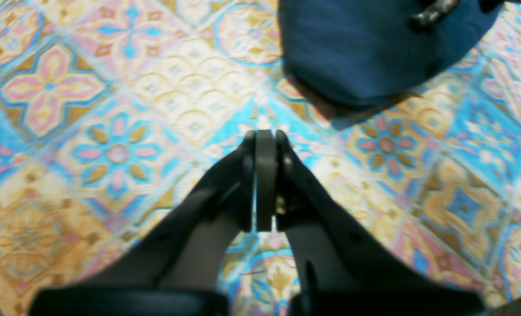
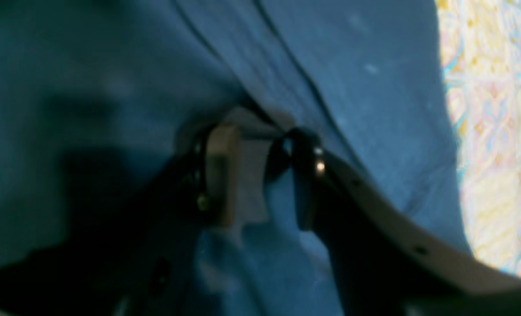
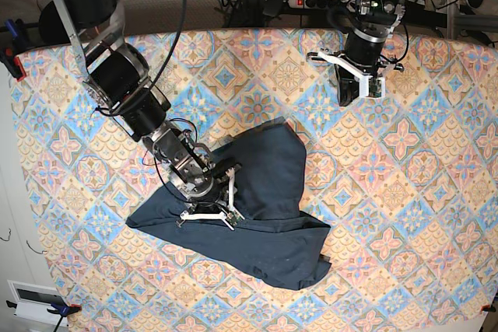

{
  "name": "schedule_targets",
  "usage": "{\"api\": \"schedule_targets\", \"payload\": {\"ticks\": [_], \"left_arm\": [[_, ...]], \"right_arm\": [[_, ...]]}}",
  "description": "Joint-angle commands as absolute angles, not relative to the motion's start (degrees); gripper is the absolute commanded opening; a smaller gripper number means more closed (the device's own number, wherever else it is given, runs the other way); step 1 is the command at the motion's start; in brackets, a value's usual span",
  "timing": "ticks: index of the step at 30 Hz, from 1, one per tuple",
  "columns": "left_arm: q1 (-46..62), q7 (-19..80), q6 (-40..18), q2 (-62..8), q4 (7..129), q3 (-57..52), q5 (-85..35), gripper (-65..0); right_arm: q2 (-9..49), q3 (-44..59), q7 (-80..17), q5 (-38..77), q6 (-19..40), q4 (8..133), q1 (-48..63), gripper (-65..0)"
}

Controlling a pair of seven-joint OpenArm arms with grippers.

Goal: Layout the t-shirt on the table in an organized manner, then fold the t-shirt properly
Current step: 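Lift the grasped shirt edge with the right gripper and shake it out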

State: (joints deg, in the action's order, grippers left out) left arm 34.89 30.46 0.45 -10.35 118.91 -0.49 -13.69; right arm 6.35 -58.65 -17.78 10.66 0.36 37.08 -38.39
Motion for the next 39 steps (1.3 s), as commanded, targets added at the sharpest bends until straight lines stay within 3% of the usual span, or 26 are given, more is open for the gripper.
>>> {"api": "schedule_targets", "payload": {"ticks": [1, 4, 6, 8, 12, 21, 26, 34, 39], "left_arm": [[34.95, 29.05, 0.22, -10.51, 119.87, -0.48, -13.85, -65.0], [34.95, 29.05, 0.22, -10.51, 119.87, -0.48, -13.85, -65.0], [34.95, 29.05, 0.22, -10.51, 119.87, -0.48, -13.85, -65.0], [34.95, 29.05, 0.22, -10.51, 119.87, -0.57, -13.85, -65.0], [34.86, 29.05, 0.22, -10.51, 119.87, -0.48, -13.85, -65.0], [33.89, 29.05, 0.22, -10.51, 119.87, -0.57, -13.85, -65.0], [33.1, 29.05, 0.22, -10.51, 119.87, -0.66, -13.76, -65.0], [33.54, 29.05, 0.22, -10.51, 119.87, -0.75, -13.76, -65.0], [33.63, 29.05, 0.22, -10.51, 119.87, -0.84, -13.76, -65.0]], "right_arm": [[6.9, -59.03, -18.24, 10.24, -0.13, 36.79, -40.13, -44.9], [6.9, -59.3, -17.27, 10.24, -0.13, 36.44, -40.13, -45.9], [6.9, -59.3, -19.82, 10.33, -0.13, 36.62, -40.04, -53.5], [6.9, -59.3, -22.99, 10.33, -0.13, 36.7, -39.96, -65.0], [9.27, -59.74, -26.15, 10.33, -0.13, 42.33, -36.09, -64.0], [17.19, -59.38, -34.95, 10.33, -0.13, 71.43, -19.56, -64.1], [17.54, -58.95, -36.0, 10.33, -0.13, 78.11, -15.52, -64.2], [18.95, -49.45, -36.7, 9.8, -0.13, 88.22, -9.36, -63.8], [19.03, -49.27, -41.45, -1.19, -0.13, 93.76, -5.32, -62.6]]}}
